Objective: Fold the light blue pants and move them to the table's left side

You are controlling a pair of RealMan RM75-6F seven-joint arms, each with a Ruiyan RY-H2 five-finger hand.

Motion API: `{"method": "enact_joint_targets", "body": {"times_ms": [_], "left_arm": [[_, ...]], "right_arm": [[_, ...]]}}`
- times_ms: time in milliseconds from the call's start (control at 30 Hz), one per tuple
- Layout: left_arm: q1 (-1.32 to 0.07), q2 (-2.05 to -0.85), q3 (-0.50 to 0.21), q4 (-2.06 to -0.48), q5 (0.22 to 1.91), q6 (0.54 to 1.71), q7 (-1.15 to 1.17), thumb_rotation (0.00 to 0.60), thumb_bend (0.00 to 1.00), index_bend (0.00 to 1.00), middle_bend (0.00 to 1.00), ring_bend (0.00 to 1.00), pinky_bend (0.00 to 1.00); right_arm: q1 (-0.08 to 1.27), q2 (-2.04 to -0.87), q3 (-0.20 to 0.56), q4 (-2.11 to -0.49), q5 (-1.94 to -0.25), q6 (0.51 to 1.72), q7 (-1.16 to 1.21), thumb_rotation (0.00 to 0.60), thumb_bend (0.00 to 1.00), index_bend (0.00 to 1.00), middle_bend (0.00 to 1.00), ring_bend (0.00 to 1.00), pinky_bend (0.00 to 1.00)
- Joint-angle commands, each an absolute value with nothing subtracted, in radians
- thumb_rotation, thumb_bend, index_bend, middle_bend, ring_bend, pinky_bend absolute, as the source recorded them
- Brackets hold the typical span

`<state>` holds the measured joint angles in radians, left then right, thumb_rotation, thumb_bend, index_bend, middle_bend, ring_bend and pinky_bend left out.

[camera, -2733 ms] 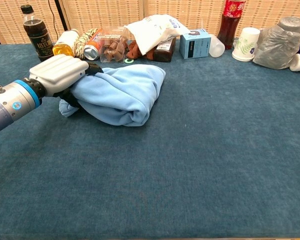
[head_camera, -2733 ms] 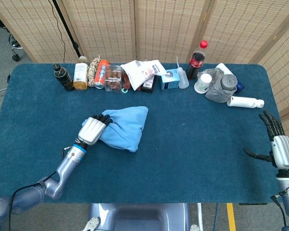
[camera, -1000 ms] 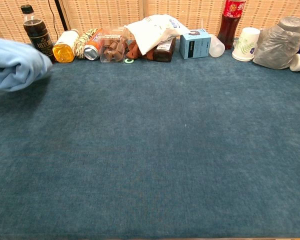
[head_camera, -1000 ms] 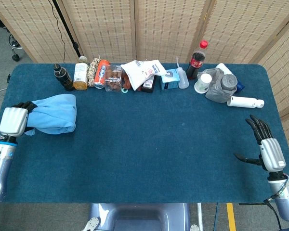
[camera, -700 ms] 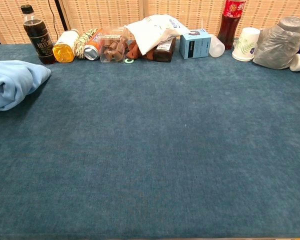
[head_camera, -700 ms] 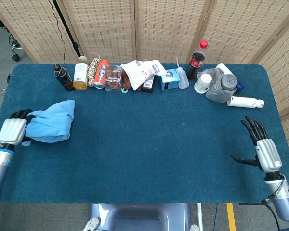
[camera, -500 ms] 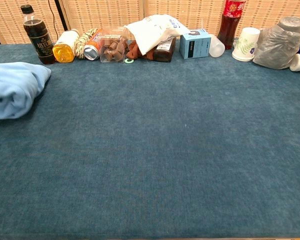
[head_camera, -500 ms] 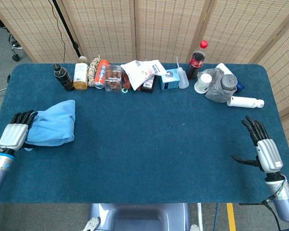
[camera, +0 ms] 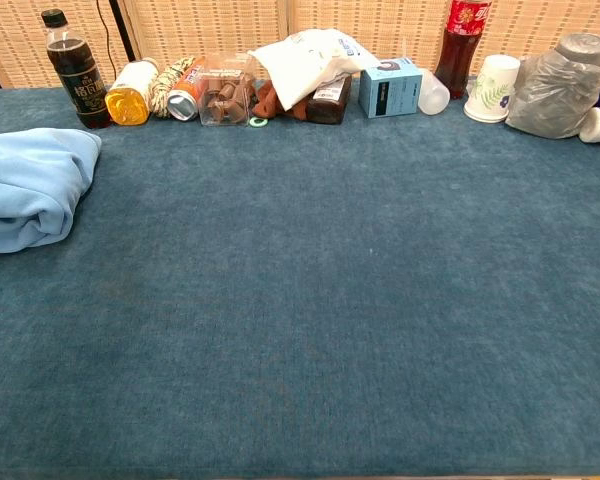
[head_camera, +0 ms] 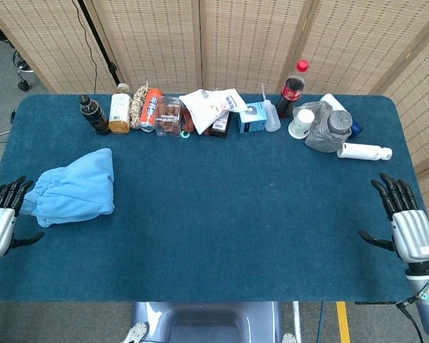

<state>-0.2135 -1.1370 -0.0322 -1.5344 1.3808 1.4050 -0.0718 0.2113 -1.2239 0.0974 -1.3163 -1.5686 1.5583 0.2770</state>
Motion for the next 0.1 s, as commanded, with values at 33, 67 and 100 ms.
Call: {"method": "enact_joint_targets", "body": {"times_ms": [33,67,100], "left_arm": [[-0.162,-1.116,-0.042,-1.6,1.352,1.467,-0.013,0.6,0.0,0.0,0.0,0.0,0.0],[-0.154,-1.112,-0.041,-1.614,1.348,1.473,-0.01,0.6,0.0,0.0,0.0,0.0,0.0],[-0.147,-1.105,-0.04,-1.624,1.344,1.476,-0.007,0.6,0.0,0.0,0.0,0.0,0.0]], "right_arm": [[0.184,-1.229,0.124,-1.349,-1.53,1.598,0.18,0.6,0.0,0.0,0.0,0.0,0.0],[0.18,-1.231,0.129,-1.356,-1.519,1.599,0.164,0.6,0.0,0.0,0.0,0.0,0.0],[0.177,-1.232,0.134,-1.362,-1.507,1.599,0.149,0.6,0.0,0.0,0.0,0.0,0.0]]}}
